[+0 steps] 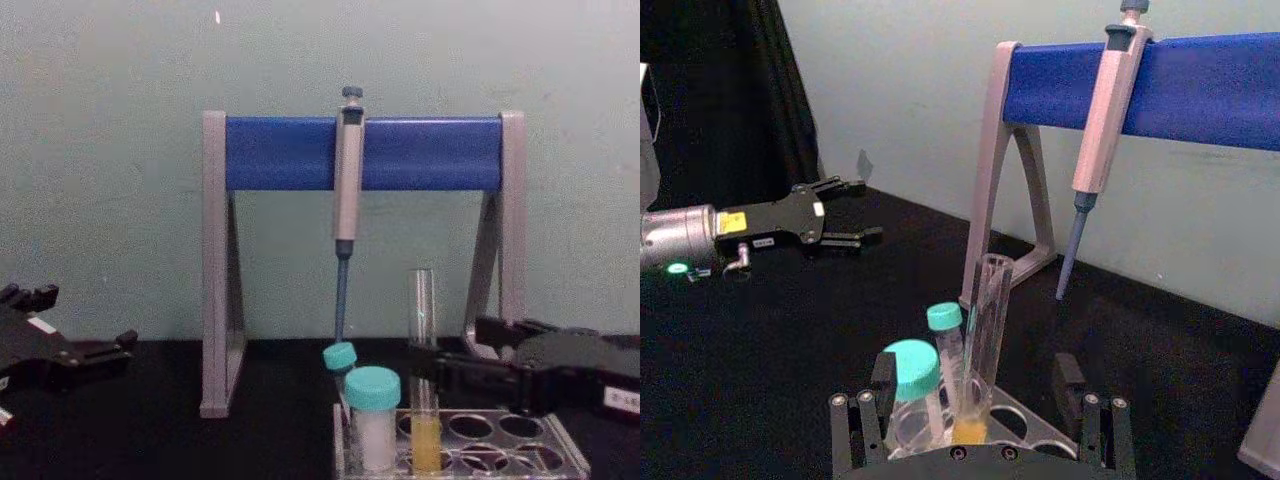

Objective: Pick up the test tube from the test tube rack, shake it, then place it back into the test tube rack.

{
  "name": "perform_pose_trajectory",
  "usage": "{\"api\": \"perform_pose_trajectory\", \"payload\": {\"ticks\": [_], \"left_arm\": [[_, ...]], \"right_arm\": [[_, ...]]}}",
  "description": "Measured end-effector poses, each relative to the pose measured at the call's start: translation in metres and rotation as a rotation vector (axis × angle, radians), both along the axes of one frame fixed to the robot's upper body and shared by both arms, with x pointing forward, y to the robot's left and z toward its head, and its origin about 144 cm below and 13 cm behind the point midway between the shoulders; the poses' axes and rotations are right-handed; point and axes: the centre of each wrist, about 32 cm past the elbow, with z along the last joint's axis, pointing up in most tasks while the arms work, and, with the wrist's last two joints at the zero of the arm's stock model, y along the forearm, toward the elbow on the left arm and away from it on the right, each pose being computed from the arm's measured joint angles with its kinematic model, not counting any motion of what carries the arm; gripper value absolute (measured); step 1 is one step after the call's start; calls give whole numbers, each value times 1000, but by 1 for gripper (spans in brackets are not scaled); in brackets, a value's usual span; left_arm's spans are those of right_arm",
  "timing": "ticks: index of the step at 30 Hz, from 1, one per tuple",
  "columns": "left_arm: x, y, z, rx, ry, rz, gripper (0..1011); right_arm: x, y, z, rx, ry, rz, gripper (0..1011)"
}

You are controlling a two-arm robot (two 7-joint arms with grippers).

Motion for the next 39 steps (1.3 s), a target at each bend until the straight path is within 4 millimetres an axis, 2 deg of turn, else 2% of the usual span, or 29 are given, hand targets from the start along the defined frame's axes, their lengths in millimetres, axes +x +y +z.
{"api": "perform_pose_trajectory", "payload": {"ticks": [14,39], "left_arm": [[0,0,0,0,0,0,1001],[0,0,0,0,0,0,1001]], "right_arm": [[26,8,0,-12,2,12,1000],[35,14,-2,-18,-1,24,1000]]}}
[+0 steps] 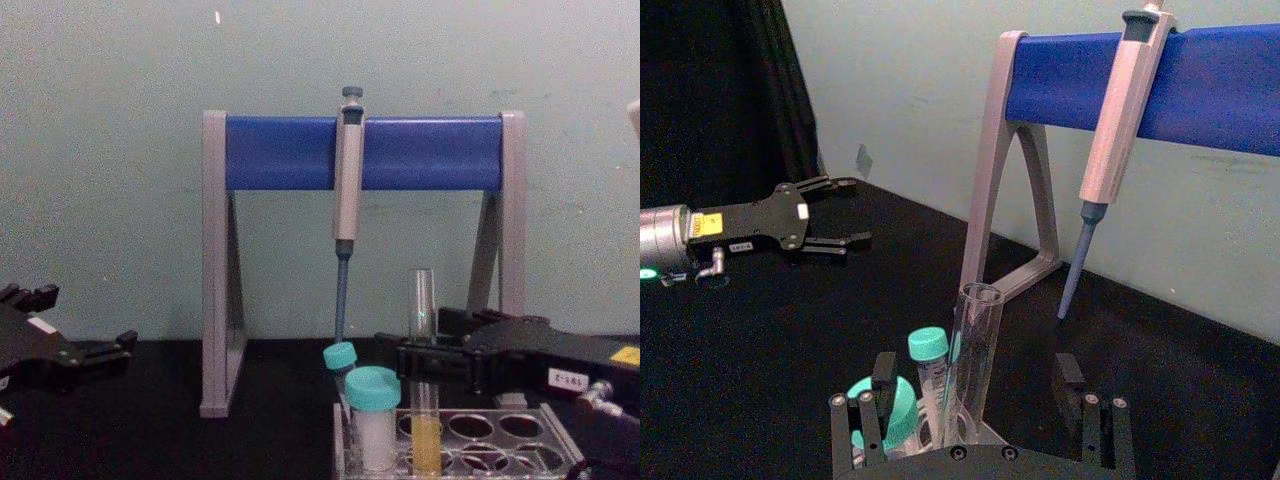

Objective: Pick up the test tube from the test tube rack, shake it, then place it back into the test tube rack.

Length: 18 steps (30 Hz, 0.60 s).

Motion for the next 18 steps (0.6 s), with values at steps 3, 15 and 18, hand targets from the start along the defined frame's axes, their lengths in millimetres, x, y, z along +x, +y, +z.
{"api": "perform_pose_trajectory", "payload": {"ticks": [3,15,18], "left_arm": [[0,0,0,0,0,0,1001],[0,0,0,0,0,0,1001],[0,0,0,0,0,0,1001]], "right_arm": [[0,0,0,0,0,0,1000],[0,-1,0,0,0,-2,843],[0,-1,0,0,0,-2,755]]}}
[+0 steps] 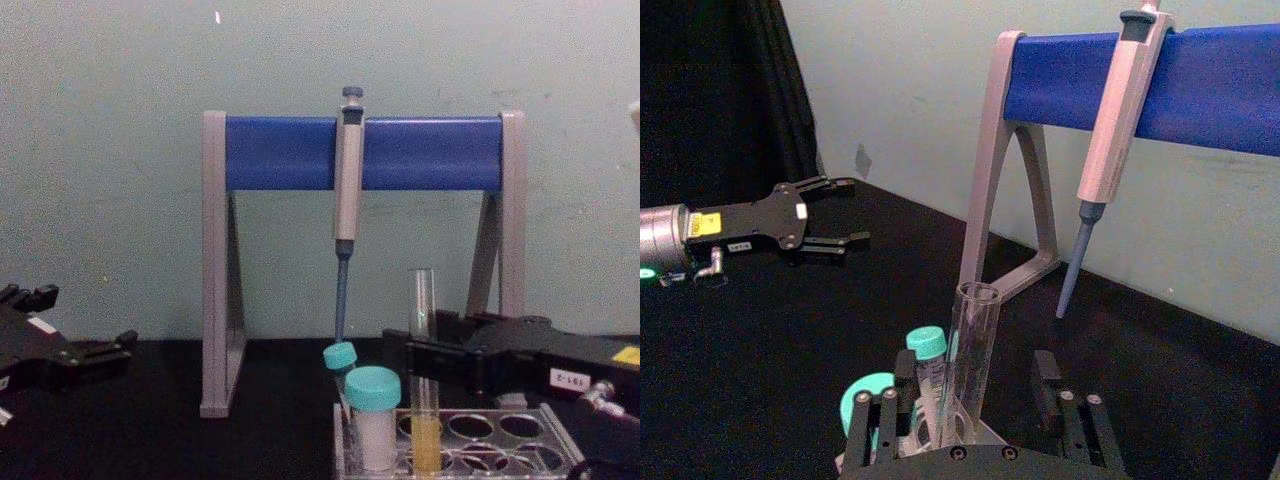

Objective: Pick up the test tube from the test tube rack, shake it, then place it back into the test tube rack.

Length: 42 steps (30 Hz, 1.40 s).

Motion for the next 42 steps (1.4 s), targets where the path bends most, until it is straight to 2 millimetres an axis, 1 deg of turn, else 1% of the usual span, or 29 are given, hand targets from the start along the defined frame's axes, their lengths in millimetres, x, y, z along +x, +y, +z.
{"api": "perform_pose_trajectory", "payload": {"ticks": [2,3,6,8,9,10,12,14,16,19,35,42], "left_arm": [[0,0,0,0,0,0,1001],[0,0,0,0,0,0,1001],[0,0,0,0,0,0,1001],[0,0,0,0,0,0,1001],[0,0,0,0,0,0,1001],[0,0,0,0,0,0,1001],[0,0,0,0,0,0,1001],[0,0,0,0,0,0,1002],[0,0,0,0,0,0,1001],[0,0,0,0,0,0,1002],[0,0,0,0,0,0,1001],[0,0,0,0,0,0,1001]], "right_arm": [[0,0,0,0,0,0,715],[0,0,0,0,0,-1,654],[0,0,0,0,0,-1,596],[0,0,0,0,0,-1,509],[0,0,0,0,0,-1,498],[0,0,0,0,0,-1,429],[0,0,0,0,0,-1,388],[0,0,0,1,0,-1,304],[0,0,0,2,0,0,261],[0,0,0,2,0,0,245],[0,0,0,2,-4,0,245],[-3,1,1,-16,-71,11,242]]}}
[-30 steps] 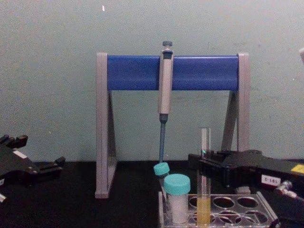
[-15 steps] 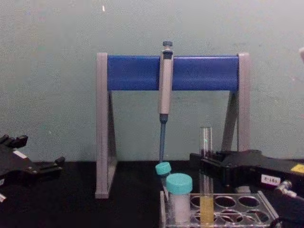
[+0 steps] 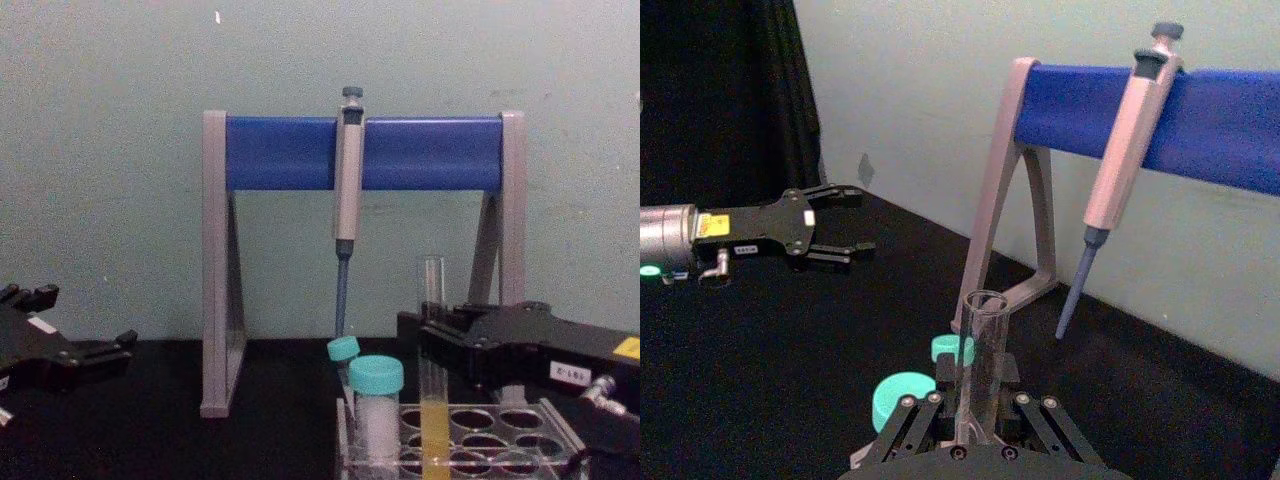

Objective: Pick up the test tube from the test tube rack, shake it, then place it back into the test tube rack.

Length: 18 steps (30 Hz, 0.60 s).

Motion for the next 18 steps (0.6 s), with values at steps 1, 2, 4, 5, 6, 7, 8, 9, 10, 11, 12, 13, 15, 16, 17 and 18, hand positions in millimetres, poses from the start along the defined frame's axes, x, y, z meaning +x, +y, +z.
{"api": "perform_pose_trajectory", "payload": {"ticks": [1,2,4,5,6,7,8,9,10,11,12,13,15,16,17,18], "left_arm": [[0,0,0,0,0,0,1001],[0,0,0,0,0,0,1001],[0,0,0,0,0,0,1001],[0,0,0,0,0,0,1001],[0,0,0,0,0,0,1001],[0,0,0,0,0,0,1001],[0,0,0,0,0,0,1001],[0,0,0,0,0,0,1001],[0,0,0,0,0,0,1001],[0,0,0,0,0,0,1001],[0,0,0,0,0,0,1001],[0,0,0,0,0,0,1001],[0,0,0,0,0,0,1001],[0,0,0,0,0,0,1001],[0,0,0,0,0,0,1001],[0,0,0,0,0,0,1001]], "right_arm": [[0,0,0,0,0,0,242],[-1,1,0,-5,-12,4,242],[-2,2,1,-9,-23,9,242],[-3,2,1,-9,-26,11,241],[-3,2,1,-8,-28,14,241],[-4,2,1,-7,-29,15,241],[-5,3,1,-5,-30,18,241],[-6,3,2,-4,-31,19,241],[-7,4,2,-1,-32,22,241],[-7,4,2,-1,-32,22,241],[-8,4,2,2,-32,23,241],[-9,4,3,4,-35,24,241],[-10,4,3,7,-38,25,241],[-11,4,4,9,-41,26,240],[-12,4,5,14,-48,27,241],[-13,4,6,16,-52,27,240]]}}
